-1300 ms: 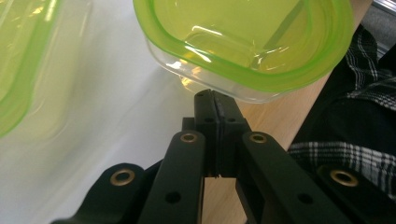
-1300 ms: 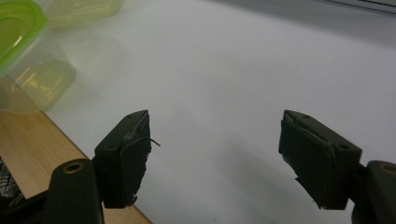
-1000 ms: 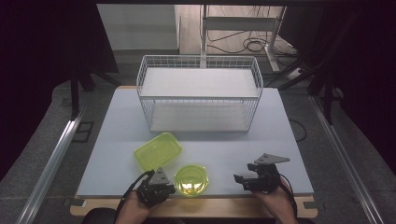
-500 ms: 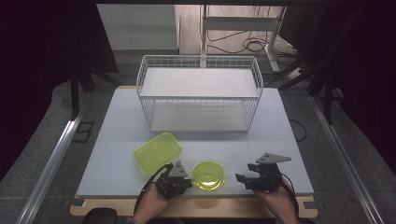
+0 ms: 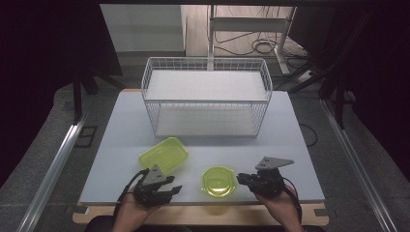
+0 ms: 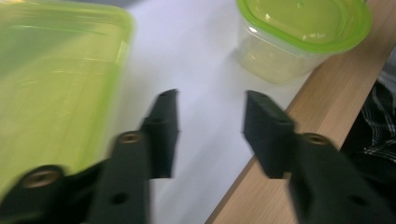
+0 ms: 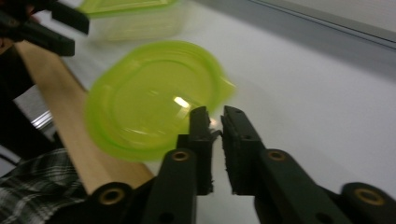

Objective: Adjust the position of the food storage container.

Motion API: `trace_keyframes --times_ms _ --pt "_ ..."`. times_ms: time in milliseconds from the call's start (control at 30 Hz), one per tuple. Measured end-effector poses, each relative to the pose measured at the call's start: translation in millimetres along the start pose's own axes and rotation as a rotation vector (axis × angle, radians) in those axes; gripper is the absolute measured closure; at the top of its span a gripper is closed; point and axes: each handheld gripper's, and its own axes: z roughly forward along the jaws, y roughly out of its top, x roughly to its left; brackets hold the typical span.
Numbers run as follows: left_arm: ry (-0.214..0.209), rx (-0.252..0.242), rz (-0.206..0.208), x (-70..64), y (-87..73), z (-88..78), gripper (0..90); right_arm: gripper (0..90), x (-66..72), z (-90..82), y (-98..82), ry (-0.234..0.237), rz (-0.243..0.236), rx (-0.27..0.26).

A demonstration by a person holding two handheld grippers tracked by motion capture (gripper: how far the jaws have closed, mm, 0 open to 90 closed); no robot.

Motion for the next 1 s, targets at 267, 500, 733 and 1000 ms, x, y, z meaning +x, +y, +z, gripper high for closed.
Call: trace_keyframes --times_ms 267,500,733,1000 --pt "0.187 -0.034 -0.105 30.6 -24.1 -35.8 9.5 89.1 32.9 34.3 26.2 0.095 -0.103 0.051" --pt "0.238 -0.030 -0.139 43.4 -39.7 -47.0 3.8 89.0 65.2 64.3 44.7 0.154 -0.168 0.082" --pt "0.260 0.003 -0.187 56.5 -50.7 -43.4 1.9 88.8 82.6 87.5 45.9 0.145 -0.220 0.136" --pt "0.268 0.008 -0.203 60.2 -54.6 -39.6 1.9 88.8 68.4 80.9 38.6 0.087 -0.210 0.153"
